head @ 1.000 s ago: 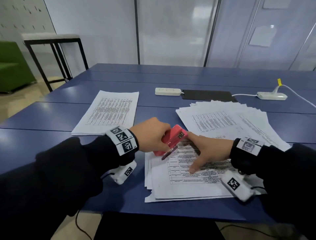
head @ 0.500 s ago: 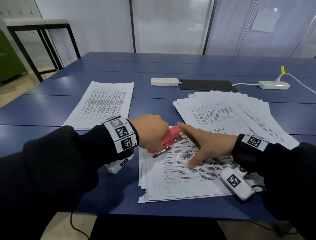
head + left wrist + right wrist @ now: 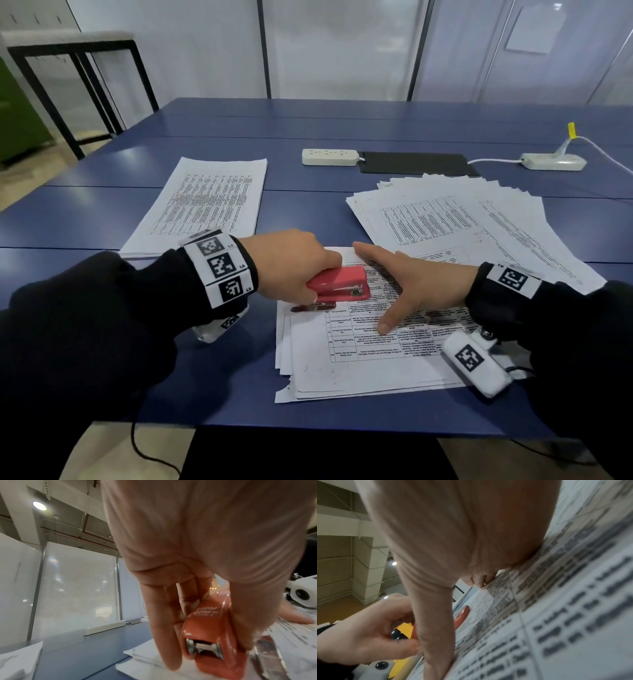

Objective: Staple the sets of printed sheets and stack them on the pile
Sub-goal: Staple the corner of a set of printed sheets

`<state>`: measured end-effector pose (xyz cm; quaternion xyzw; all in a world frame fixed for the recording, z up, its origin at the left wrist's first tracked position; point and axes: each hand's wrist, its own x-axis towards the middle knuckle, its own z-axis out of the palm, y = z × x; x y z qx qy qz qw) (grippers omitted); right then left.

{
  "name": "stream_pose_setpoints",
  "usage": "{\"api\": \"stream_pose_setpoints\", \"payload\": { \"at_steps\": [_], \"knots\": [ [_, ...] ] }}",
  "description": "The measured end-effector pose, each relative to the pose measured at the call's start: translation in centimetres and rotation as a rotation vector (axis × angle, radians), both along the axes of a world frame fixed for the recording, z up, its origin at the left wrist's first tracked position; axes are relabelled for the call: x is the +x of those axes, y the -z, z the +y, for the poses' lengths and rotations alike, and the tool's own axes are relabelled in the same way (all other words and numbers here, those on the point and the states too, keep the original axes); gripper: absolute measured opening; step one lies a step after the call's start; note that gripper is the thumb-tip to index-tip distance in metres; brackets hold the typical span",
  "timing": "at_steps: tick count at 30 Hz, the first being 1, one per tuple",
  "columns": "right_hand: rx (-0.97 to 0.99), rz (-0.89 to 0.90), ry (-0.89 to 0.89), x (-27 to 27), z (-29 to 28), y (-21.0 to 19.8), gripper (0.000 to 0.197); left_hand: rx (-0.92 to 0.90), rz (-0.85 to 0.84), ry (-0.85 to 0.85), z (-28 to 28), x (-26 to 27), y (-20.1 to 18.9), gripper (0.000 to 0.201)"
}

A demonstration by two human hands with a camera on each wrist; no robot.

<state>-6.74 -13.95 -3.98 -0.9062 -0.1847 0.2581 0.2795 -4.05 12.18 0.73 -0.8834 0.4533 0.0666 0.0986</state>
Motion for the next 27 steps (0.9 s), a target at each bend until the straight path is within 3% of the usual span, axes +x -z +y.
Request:
{"api": "stream_pose_setpoints", "payload": {
  "at_steps": [18,21,24,25,27],
  "knots": [
    [0.013,0.019,0.004,-0.9,0.5,-1.3,0.137,-0.039,0.039,-0.115,3.2,-1.1,-0.8,0.028],
    [0.164,0.031,0.089,-1.4,1.4,-2.1,0.131,-0.128,0.099,-0.167,4.1,-0.9,-1.7,0.026],
    [0.482,-0.091,0.368,-1.0,3.8,-2.7,0.110,-0.318,0.161,-0.216,4.4,-0.4,-2.7,0.035],
    [0.595,-0.064,0.445,-0.7,4.7,-3.0,0.106,-0.380,0.183,-0.218,4.2,-0.3,-3.1,0.035],
    [0.709,0.182,0.474,-0.1,6.4,-3.8,0.101,-0.466,0.221,-0.224,3.8,0.0,-3.5,0.032]
  ]
}}
